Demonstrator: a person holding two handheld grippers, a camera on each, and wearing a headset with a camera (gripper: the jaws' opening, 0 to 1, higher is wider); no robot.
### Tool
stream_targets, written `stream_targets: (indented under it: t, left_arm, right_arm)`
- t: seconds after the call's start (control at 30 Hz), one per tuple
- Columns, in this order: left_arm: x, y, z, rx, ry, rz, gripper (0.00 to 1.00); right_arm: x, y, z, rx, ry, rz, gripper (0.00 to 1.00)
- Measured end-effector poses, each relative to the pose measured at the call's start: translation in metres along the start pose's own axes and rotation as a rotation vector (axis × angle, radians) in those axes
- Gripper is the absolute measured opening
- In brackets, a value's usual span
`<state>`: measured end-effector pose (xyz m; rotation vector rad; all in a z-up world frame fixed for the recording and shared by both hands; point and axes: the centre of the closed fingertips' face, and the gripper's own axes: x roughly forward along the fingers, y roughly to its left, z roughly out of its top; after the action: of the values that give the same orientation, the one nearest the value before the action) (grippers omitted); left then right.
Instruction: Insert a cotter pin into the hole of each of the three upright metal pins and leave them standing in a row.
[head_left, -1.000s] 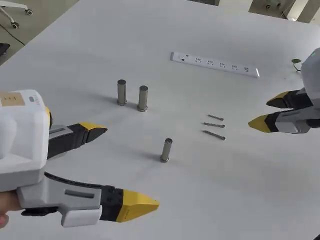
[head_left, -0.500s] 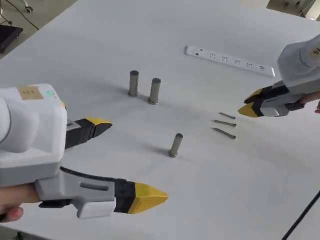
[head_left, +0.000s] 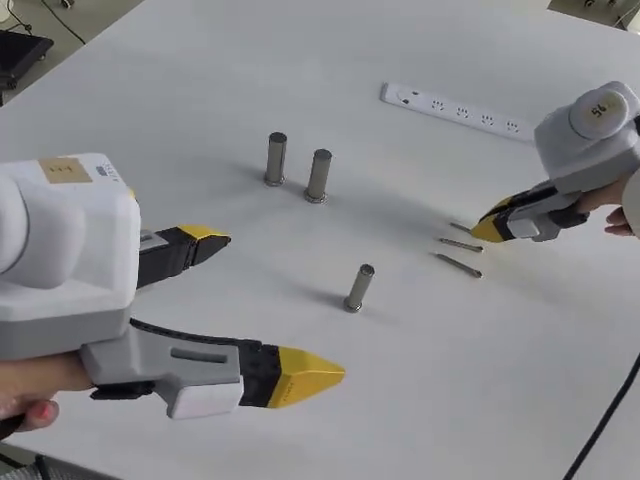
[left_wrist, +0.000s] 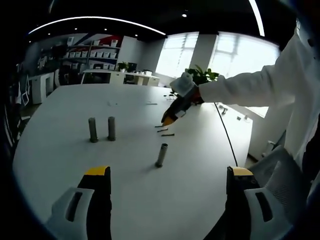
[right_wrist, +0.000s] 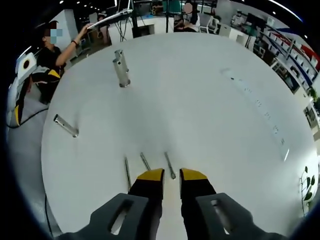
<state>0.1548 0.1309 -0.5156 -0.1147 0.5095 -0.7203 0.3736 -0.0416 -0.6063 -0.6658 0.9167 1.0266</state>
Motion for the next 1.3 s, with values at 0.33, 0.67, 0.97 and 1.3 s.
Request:
stream_targets:
  t: [0.33,0.67,0.97,1.3]
  left_arm:
    - [-0.003,0.009,-0.003,-0.005,0.009,0.032,0.95]
    - [-0.007,0.015,0.001,0.022,0.019,0.05,0.94]
    - [-0.005,0.015,0.003,0.028,0.025,0.043,0.9]
    - [0.004,0.007,0.036,-0.05,-0.083,-0.006,0.76]
  right_arm:
    - [0.008,0.008,-0.002,-0.155,0.089,-0.001,0.01]
    - [0.008,0.007,0.006,-0.291,0.118,-0.003,0.0]
    - [-0.002,0.015,0.014,-0.403,0.097,-0.038,0.0]
    - [-0.047,0.043,0.035,-0.528,-0.023,-0.096,0.0]
